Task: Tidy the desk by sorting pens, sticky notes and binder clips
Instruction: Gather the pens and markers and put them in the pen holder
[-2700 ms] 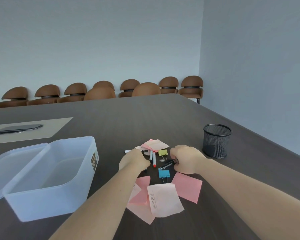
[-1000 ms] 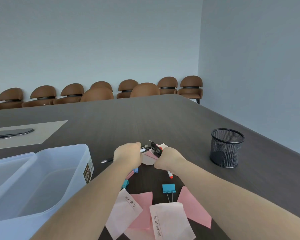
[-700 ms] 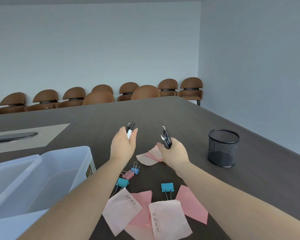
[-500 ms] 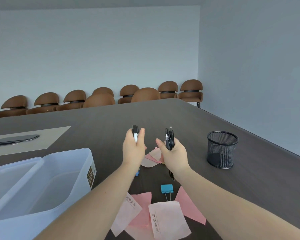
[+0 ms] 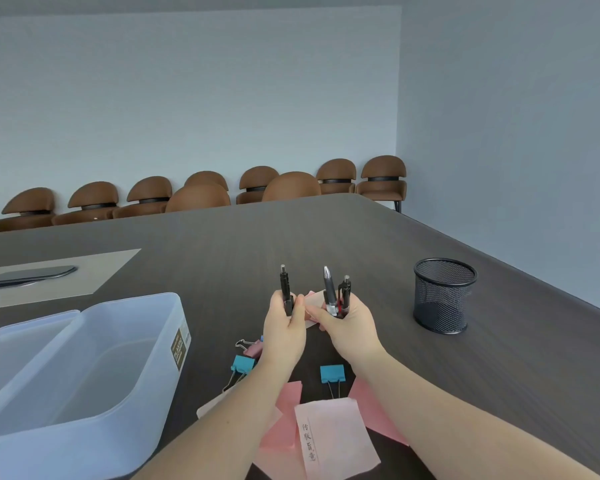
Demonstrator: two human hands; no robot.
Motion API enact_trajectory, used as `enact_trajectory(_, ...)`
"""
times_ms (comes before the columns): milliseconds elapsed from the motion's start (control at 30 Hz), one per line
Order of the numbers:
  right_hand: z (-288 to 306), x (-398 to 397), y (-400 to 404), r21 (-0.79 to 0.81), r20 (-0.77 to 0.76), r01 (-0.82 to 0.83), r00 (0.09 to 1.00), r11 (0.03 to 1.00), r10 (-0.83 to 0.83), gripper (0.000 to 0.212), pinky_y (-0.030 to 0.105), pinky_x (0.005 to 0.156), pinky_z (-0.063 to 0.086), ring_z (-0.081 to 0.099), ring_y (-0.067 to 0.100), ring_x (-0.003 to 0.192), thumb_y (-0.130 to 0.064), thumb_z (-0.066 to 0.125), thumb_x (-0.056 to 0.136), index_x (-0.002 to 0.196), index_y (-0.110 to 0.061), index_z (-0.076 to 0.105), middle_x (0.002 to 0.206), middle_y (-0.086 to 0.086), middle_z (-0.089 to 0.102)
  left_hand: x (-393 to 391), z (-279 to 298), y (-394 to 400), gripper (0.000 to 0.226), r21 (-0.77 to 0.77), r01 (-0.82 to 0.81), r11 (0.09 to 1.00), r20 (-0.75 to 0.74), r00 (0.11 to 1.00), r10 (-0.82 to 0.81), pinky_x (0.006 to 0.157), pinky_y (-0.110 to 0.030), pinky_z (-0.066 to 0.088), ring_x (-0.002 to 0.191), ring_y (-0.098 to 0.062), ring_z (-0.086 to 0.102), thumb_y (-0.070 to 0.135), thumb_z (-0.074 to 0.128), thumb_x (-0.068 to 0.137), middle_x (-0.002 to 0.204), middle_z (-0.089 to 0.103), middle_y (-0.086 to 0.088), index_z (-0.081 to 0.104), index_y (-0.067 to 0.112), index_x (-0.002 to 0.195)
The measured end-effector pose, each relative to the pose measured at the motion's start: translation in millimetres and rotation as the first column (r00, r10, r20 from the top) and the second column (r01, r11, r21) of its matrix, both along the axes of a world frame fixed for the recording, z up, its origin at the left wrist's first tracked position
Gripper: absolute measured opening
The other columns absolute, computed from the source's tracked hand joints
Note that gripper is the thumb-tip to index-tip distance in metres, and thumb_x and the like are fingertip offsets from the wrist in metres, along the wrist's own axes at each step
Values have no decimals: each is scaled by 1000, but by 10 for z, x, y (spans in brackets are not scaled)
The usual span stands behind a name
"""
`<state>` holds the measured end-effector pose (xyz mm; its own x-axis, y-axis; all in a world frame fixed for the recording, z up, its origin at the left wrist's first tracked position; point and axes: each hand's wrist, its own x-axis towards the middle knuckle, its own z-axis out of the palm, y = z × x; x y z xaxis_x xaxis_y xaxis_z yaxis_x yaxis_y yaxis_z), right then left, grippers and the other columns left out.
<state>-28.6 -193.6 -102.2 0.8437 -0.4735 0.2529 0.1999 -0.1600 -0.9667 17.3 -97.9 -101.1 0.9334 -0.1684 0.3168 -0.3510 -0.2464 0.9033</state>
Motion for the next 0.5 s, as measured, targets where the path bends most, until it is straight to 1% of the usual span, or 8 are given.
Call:
enact_trajectory(67, -31, -3, -28, -63, -45, -7, 999, 998, 4, 11, 21, 69, 50, 58, 11, 67, -20, 74, 82, 78, -24, 64, 73, -3, 66, 29, -54, -18, 25, 35, 19, 999, -39, 999, -18, 85, -36, 49, 97, -23, 64, 30, 42, 99, 101, 66, -6, 50, 8, 108)
enact_trajectory(133, -35, 7, -52, -100, -62, 6, 998, 995, -13, 9, 13, 62, 48, 57, 9, 63, -23, 72, 84, 87, -18, 65, 76, 3, 69, 38, -32, -49, 36, 73, 8, 997, -64, 998, -3, 94, -43, 49, 106, -29, 63, 36, 40, 99, 110, 66, -14, 49, 6, 117)
enact_trajectory(200, -4, 24, -71, -89, -65, 33, 997, 996, -39, 9, 8, 52, 44, 55, 8, 58, -26, 70, 86, 87, -21, 62, 71, 2, 65, 35, 31, -83, 42, 76, -26, 997, -63, 998, 31, 95, -40, 46, 114, -30, 59, 37, 39, 99, 116, 64, -13, 49, 4, 124)
enact_trajectory(233, 25, 27, -73, -72, -62, 46, 997, 996, -50, 11, 8, 48, 42, 53, 8, 56, -28, 69, 86, 82, -24, 59, 68, -2, 62, 28, 71, -97, 44, 63, -39, 997, -55, 998, 42, 95, -38, 44, 116, -29, 57, 37, 39, 99, 117, 63, -12, 49, 3, 125)
enact_trajectory(267, 48, 36, -84, -61, -51, 62, 997, 996, -65, 16, 10, 48, 42, 53, 9, 57, -30, 70, 85, 78, -25, 57, 67, -4, 60, 20, 113, -113, 45, 50, -45, 998, -48, 998, 48, 96, -36, 43, 119, -29, 56, 38, 38, 99, 118, 61, -11, 49, 3, 126)
enact_trajectory(367, 170, 21, -152, -64, -25, 126, 991, 990, -128, 26, 23, 62, 45, 51, 14, 61, -34, 69, 85, 74, -18, 51, 68, 2, 57, -10, 246, -190, 46, -12, -34, 999, -45, 998, 33, 100, -39, 43, 119, -29, 56, 41, 38, 99, 119, 61, -12, 50, 4, 125)
enact_trajectory(433, 312, -20, -236, -37, 3, 155, 988, 987, -155, 27, 23, 61, 44, 50, 12, 55, -34, 66, 87, 78, -15, 50, 66, 5, 56, -32, 359, -300, 47, -47, -4, 999, -52, 999, 2, 101, -44, 46, 116, -31, 58, 43, 37, 98, 117, 62, -14, 50, 5, 123)
enact_trajectory(500, 496, -81, -362, -7, 28, 180, 983, 984, -180, 25, 21, 57, 43, 50, 11, 52, -34, 63, 89, 79, -16, 49, 61, 3, 54, -41, 488, -462, 48, -31, 25, 999, -53, 998, -26, 99, -48, 48, 112, -33, 60, 47, 36, 98, 114, 62, -17, 48, 8, 123)
